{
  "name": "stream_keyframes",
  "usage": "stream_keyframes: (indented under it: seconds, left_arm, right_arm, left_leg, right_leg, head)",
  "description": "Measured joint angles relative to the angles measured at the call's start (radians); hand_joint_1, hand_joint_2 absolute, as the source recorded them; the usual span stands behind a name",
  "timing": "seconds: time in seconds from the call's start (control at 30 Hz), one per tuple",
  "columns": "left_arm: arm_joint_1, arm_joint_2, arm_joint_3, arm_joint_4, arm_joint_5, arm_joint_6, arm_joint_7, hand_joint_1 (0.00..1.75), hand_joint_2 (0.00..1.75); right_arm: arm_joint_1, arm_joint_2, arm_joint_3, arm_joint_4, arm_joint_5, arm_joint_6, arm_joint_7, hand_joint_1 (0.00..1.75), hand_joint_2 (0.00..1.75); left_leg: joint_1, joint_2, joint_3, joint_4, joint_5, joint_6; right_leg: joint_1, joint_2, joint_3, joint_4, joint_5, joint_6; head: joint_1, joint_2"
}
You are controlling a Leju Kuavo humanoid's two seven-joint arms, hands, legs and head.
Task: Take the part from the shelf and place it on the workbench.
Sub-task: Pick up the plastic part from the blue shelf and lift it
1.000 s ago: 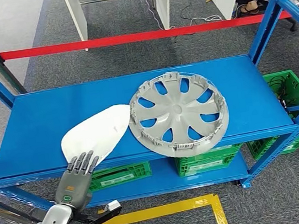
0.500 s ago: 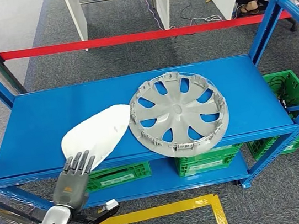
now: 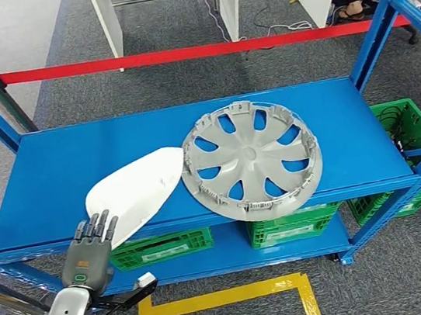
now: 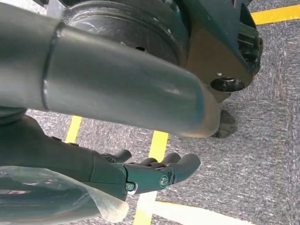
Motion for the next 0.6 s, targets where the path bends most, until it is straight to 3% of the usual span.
stream_keyframes:
  seconds: [0.47, 0.6]
  left_arm:
    - [-0.005, -0.008, 0.055, 0.059, -0.006, -0.012, 0.027, 0.00, 1.75]
    - [-0.021, -0.016, 0.075, 0.109, -0.027, 0.049, 0.046, 0.00, 1.75]
  right_arm:
    - [0.000, 0.000, 0.000, 0.000, 0.006, 0.000, 0.010, 0.00, 0.00]
    - [-0.002, 0.000, 0.000, 0.000, 0.018, -0.002, 0.013, 0.00, 0.00]
  left_leg:
    - [0.000, 0.000, 0.000, 0.000, 0.000, 0.000]
    - [0.000, 0.000, 0.000, 0.000, 0.000, 0.000]
  right_leg:
    - [0.000, 0.000, 0.000, 0.000, 0.000, 0.000]
    - [0.000, 0.000, 0.000, 0.000, 0.000, 0.000]
  head:
    - [0.000, 0.000]
    - [0.000, 0.000]
